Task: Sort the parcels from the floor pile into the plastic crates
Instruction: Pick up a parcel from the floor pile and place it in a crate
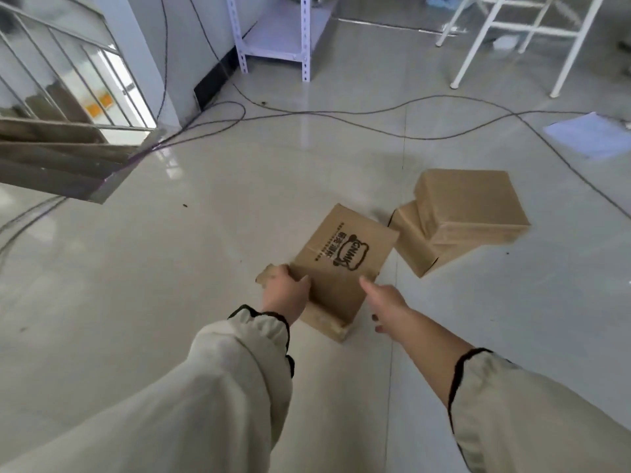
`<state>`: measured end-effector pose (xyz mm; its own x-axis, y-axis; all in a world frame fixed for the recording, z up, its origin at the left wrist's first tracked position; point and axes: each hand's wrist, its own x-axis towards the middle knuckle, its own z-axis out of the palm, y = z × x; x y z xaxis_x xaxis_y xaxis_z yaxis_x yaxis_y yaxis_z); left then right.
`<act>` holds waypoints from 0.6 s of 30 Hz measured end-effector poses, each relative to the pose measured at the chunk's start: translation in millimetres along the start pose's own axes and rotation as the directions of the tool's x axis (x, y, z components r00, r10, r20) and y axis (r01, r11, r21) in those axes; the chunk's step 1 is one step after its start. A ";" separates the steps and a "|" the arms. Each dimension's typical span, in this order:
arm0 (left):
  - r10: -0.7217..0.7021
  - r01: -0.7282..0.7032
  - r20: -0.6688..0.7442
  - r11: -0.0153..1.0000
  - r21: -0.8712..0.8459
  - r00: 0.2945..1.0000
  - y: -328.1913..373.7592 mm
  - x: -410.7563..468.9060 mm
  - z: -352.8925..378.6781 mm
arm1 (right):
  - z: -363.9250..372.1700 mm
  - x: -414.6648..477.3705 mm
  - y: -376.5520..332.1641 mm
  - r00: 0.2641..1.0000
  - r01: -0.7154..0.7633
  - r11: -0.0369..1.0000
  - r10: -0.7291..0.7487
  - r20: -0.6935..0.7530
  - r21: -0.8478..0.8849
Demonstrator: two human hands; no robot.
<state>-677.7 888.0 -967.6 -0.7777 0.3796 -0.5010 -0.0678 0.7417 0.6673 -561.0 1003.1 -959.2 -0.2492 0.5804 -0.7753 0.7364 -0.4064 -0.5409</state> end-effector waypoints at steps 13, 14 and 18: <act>-0.015 -0.038 -0.281 0.983 -0.180 0.960 4.2 21.2 -11.3 | -1.2 29.9 6.6 0.992 0.027 0.977 -0.052 0.115 0.213; -0.021 -0.047 -0.302 0.975 -0.217 0.953 4.0 23.8 -10.7 | -3.9 32.4 8.2 0.993 0.007 0.972 -0.036 0.116 0.236; -0.012 -0.029 -0.213 0.982 -0.189 0.977 0.9 16.7 -3.2 | -15.2 36.7 22.7 0.995 -0.038 0.986 0.022 0.097 0.165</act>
<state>-692.8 893.2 -973.6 -0.8919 0.2442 -0.3805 -0.1622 0.6127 0.7735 -543.8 1025.9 -995.0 -0.2924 0.5004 -0.8150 0.6318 -0.5387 -0.5574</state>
